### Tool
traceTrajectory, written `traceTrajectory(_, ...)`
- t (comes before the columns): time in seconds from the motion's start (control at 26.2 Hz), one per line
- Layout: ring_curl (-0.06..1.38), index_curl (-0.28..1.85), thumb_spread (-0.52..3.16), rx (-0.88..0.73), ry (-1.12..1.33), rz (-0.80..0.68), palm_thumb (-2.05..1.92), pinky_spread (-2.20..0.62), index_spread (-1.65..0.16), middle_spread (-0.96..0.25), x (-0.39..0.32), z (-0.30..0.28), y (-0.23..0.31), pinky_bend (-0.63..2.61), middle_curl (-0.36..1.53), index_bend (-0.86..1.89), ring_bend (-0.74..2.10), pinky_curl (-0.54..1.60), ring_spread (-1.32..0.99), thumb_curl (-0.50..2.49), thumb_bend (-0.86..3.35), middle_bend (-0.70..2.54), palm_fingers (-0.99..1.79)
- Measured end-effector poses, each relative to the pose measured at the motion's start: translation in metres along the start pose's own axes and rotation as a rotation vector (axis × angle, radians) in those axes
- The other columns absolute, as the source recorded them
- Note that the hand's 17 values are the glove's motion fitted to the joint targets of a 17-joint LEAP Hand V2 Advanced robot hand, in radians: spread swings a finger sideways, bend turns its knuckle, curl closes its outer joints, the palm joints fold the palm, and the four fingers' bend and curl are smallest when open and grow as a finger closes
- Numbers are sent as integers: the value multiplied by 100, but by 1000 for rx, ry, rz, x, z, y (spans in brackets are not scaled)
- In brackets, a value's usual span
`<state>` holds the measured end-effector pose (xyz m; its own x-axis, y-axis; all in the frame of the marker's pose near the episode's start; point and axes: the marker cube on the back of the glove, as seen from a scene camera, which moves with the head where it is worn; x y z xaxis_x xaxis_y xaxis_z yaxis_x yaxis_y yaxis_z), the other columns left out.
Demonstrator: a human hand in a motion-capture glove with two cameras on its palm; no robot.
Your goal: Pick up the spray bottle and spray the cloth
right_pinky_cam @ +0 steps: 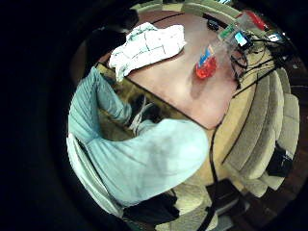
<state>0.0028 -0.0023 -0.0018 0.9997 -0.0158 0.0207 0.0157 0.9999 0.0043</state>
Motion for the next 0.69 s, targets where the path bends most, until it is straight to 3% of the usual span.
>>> traceTrajectory(0.69, 24, 30, 103, -18, 47, 175, 40, 21, -44, -17, 63, -4, 1, 30, 26, 19, 26, 27, -9, 24, -1, 18, 41)
